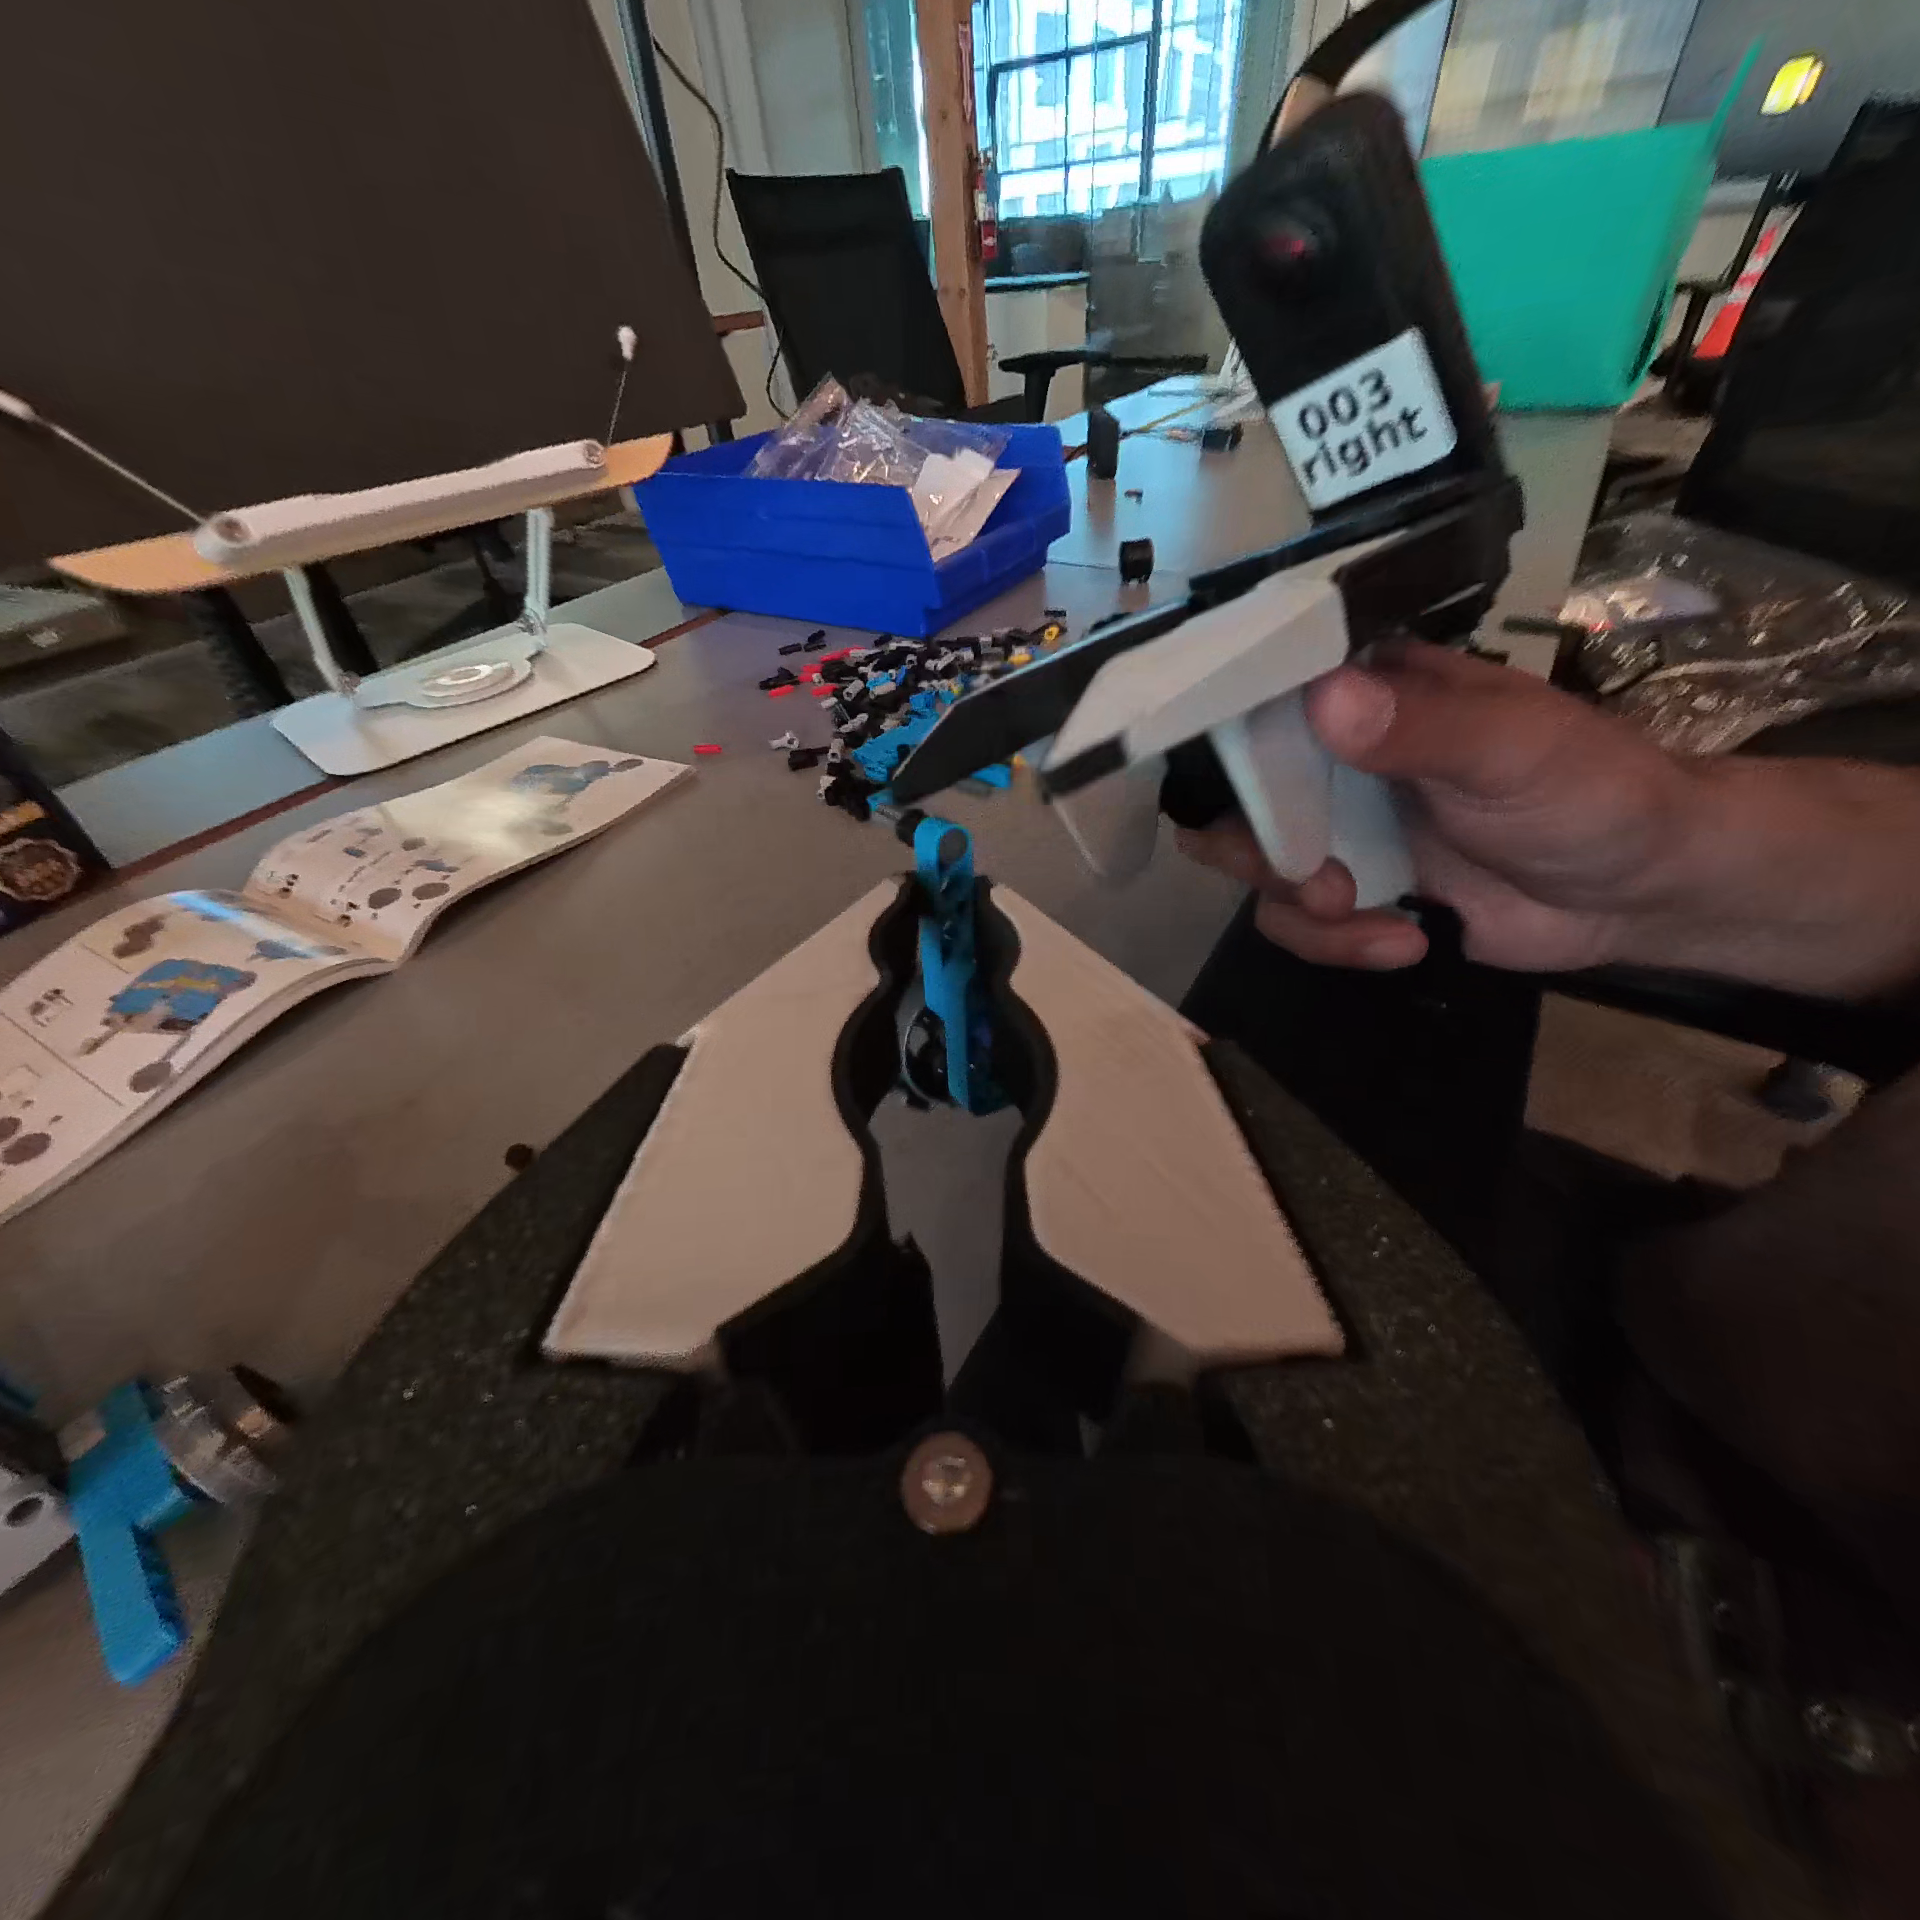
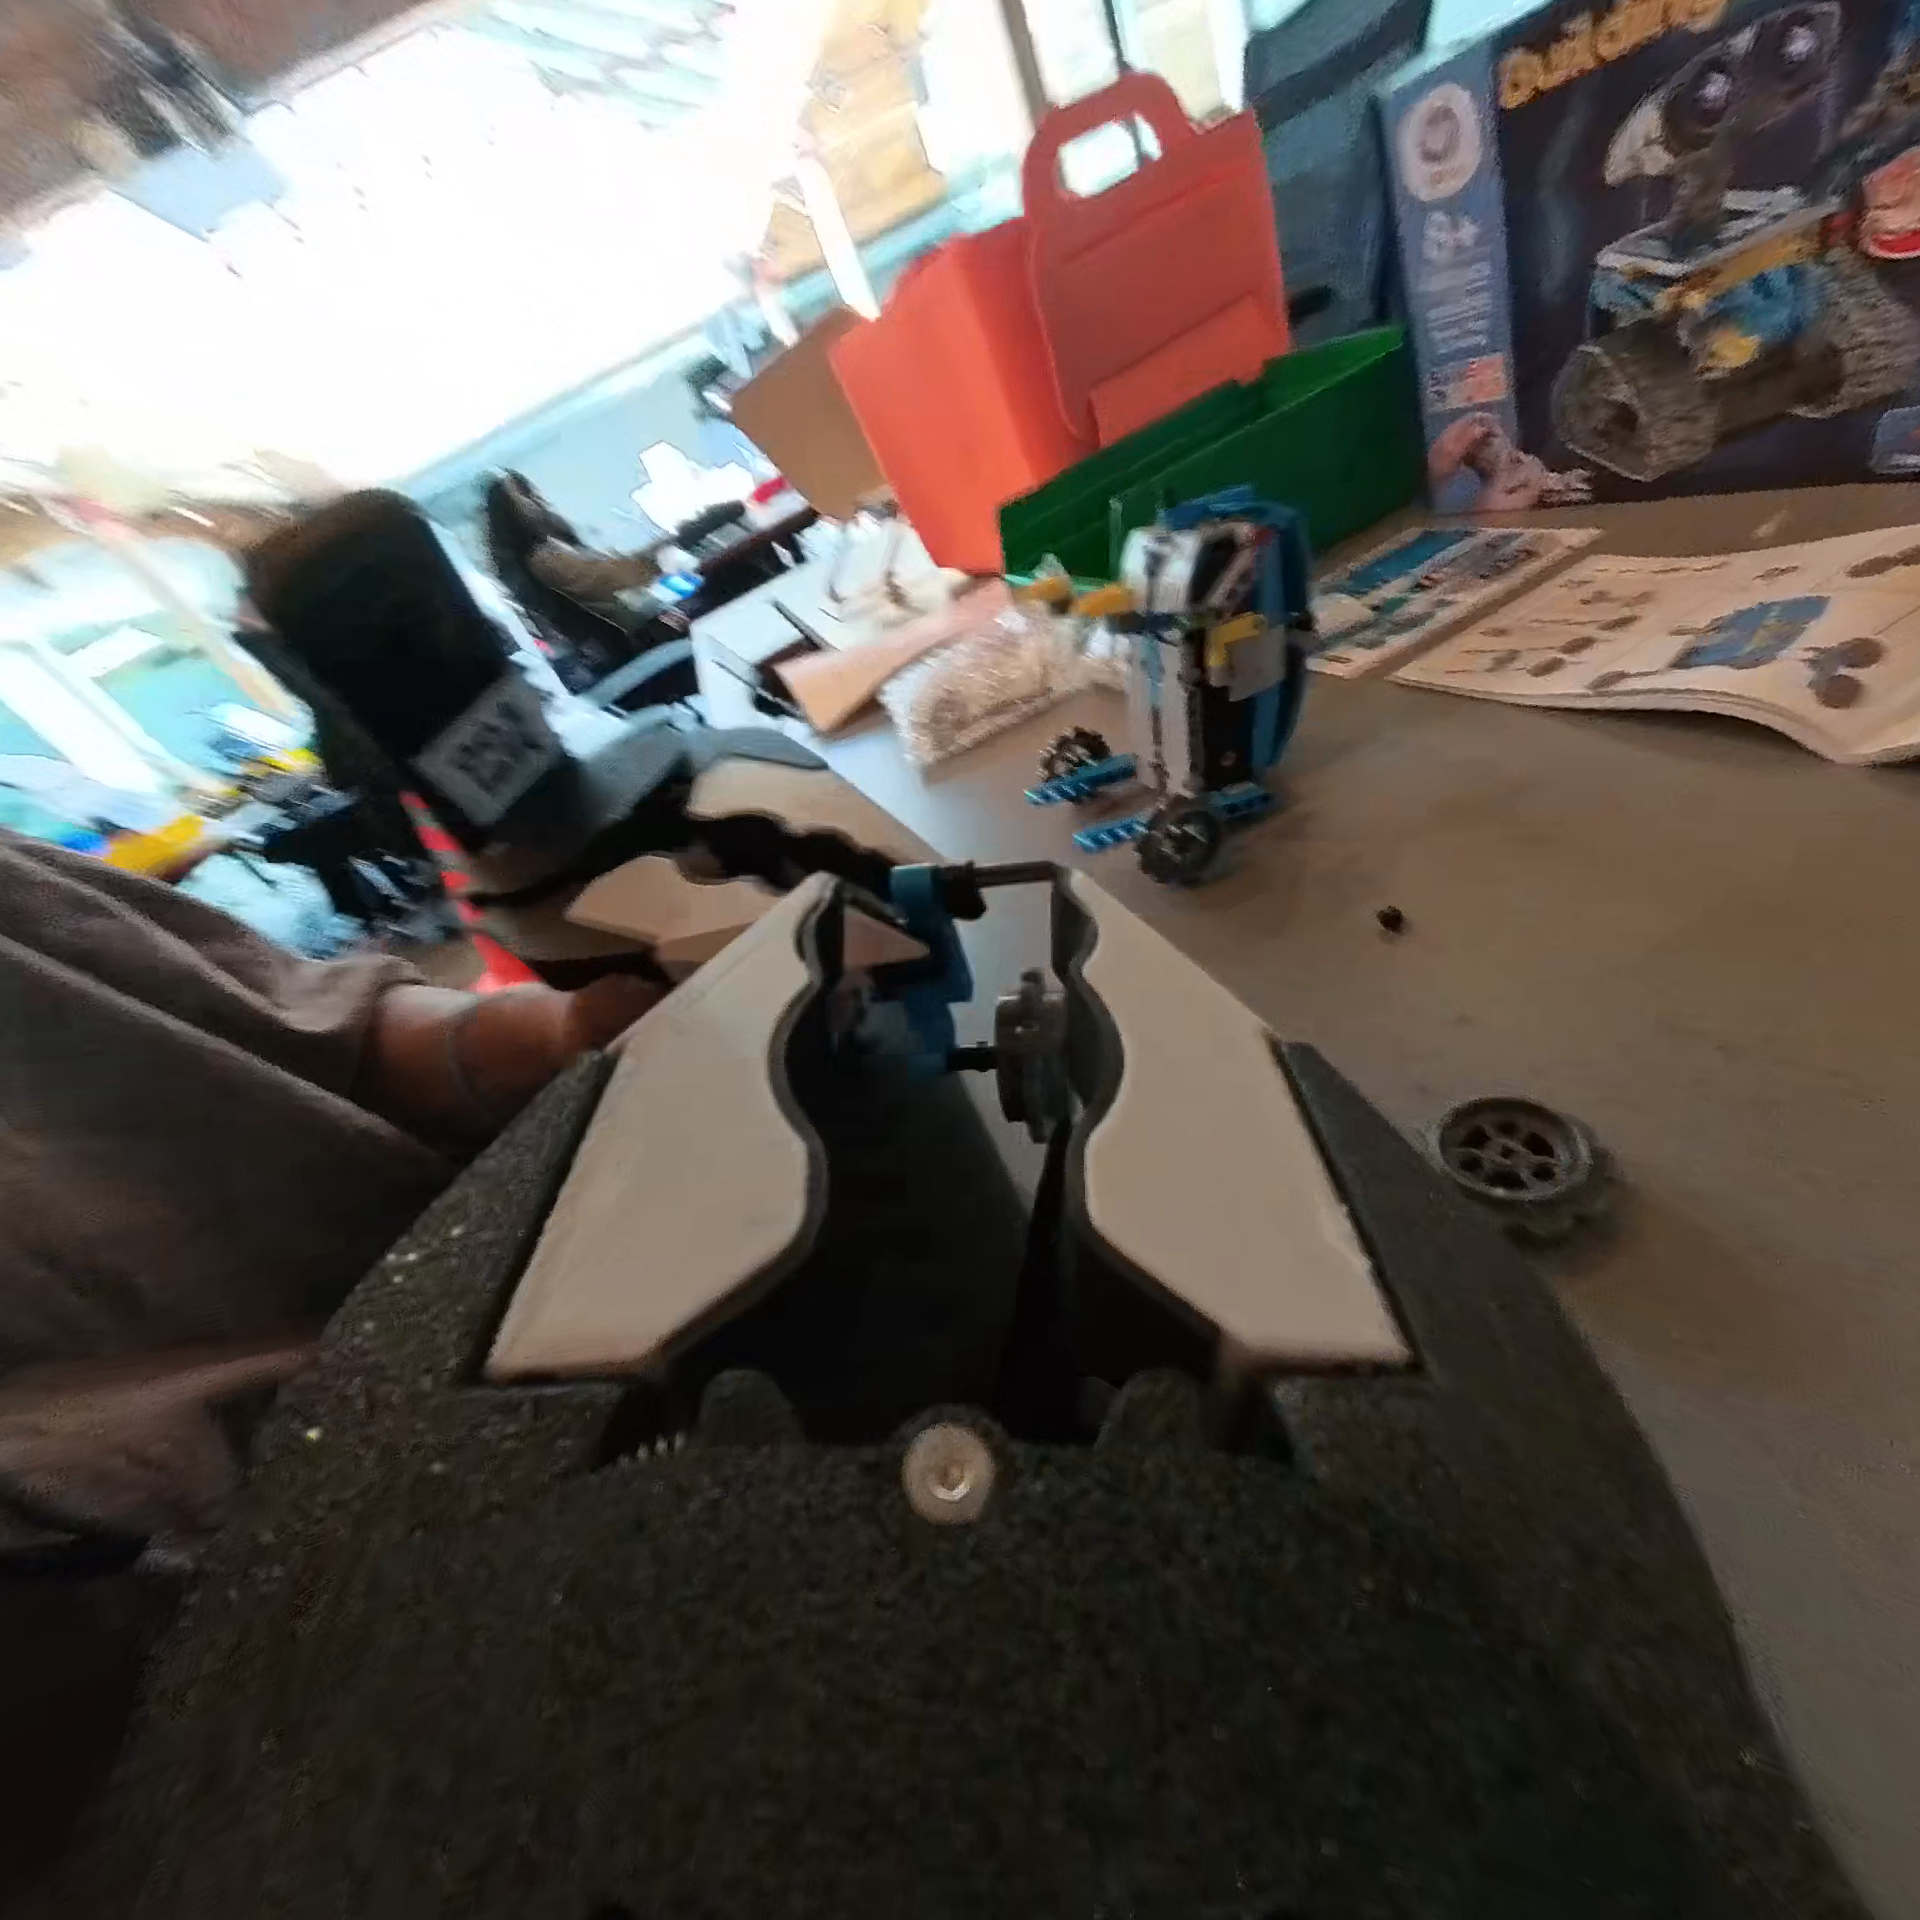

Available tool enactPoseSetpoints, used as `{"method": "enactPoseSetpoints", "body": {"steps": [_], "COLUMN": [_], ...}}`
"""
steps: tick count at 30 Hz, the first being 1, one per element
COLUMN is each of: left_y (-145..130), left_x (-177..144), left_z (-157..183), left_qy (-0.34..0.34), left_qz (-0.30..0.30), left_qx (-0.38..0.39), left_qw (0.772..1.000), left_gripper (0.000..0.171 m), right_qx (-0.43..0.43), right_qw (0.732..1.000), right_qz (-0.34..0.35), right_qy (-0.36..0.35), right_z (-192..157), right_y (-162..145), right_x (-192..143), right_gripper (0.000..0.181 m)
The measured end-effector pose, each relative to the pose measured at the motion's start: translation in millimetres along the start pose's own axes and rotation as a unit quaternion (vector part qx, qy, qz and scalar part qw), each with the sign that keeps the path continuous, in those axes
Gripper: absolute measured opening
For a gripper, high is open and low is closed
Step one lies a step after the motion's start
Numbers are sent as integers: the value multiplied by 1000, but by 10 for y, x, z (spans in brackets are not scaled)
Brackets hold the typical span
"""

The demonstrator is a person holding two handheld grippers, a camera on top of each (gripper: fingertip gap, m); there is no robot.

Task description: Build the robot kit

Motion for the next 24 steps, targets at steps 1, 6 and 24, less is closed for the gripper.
{"method": "enactPoseSetpoints", "body": {"steps": [1, 6, 24], "left_y": [12, 156, 206], "left_x": [-18, -155, -239], "left_z": [-29, 75, 177], "left_qy": [-6, -139, -232], "left_qz": [7, 71, 98], "left_qx": [-18, -113, -191], "left_qw": [1000, 981, 949], "left_gripper": [9, 9, 7], "right_qx": [21, 141, 96], "right_qw": [999, 975, 969], "right_qz": [15, 39, -11], "right_qy": [28, 165, 227], "right_z": [-12, -1, -301], "right_y": [52, 191, 13], "right_x": [-47, -208, -129], "right_gripper": [41, 50, 2]}}
Point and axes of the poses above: each gripper's, where its closed fingertips meet, x out along the fingers, y out of its top, z = x × y across the jaws, the point moved 2 cm from there along -x, back along the fingers, and after that the axes turned 4 degrees about x, right-handed, at the moved point
